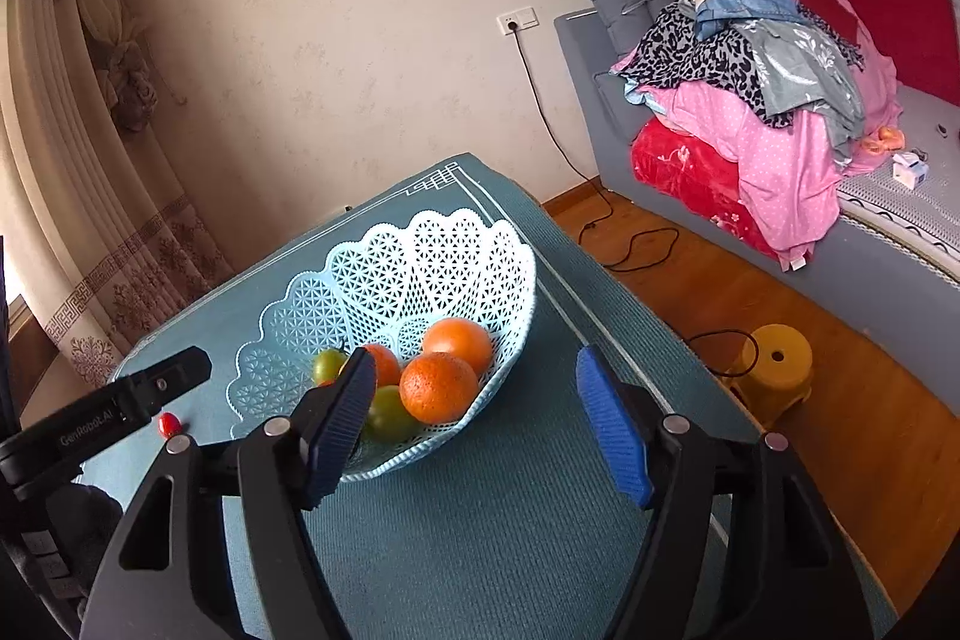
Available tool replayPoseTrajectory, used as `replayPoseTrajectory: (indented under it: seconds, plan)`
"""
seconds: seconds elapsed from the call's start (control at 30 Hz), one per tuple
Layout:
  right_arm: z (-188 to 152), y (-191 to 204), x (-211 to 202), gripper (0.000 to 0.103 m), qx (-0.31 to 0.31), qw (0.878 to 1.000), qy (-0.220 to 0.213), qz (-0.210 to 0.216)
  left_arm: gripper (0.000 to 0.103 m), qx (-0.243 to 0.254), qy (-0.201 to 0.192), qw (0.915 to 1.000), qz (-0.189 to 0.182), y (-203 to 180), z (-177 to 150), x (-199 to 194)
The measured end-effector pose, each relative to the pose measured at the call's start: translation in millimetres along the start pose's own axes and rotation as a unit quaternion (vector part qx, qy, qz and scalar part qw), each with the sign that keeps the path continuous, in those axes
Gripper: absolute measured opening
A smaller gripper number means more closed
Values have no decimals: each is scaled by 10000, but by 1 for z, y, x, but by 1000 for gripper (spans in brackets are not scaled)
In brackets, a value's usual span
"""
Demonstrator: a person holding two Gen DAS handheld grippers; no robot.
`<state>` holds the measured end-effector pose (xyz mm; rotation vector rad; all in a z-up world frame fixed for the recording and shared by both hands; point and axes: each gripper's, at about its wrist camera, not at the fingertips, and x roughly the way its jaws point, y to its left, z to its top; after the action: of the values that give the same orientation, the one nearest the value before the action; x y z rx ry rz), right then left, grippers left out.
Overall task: Organize fruits
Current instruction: 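Move both open grippers back toward the red tomato and orange on the table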
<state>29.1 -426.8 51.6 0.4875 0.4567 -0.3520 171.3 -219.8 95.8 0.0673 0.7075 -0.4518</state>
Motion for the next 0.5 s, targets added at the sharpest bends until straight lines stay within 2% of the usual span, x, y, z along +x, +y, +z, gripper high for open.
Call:
replayPoseTrajectory:
  seconds: [0.33,0.5]
  plan:
    - [-7,14,-9,69,-105,9999,70,97,94,-164,-167,9989,411,29,-3,-27]
    - [-11,28,-14,69,-237,9995,81,200,95,-194,-167,9982,545,46,-8,-37]
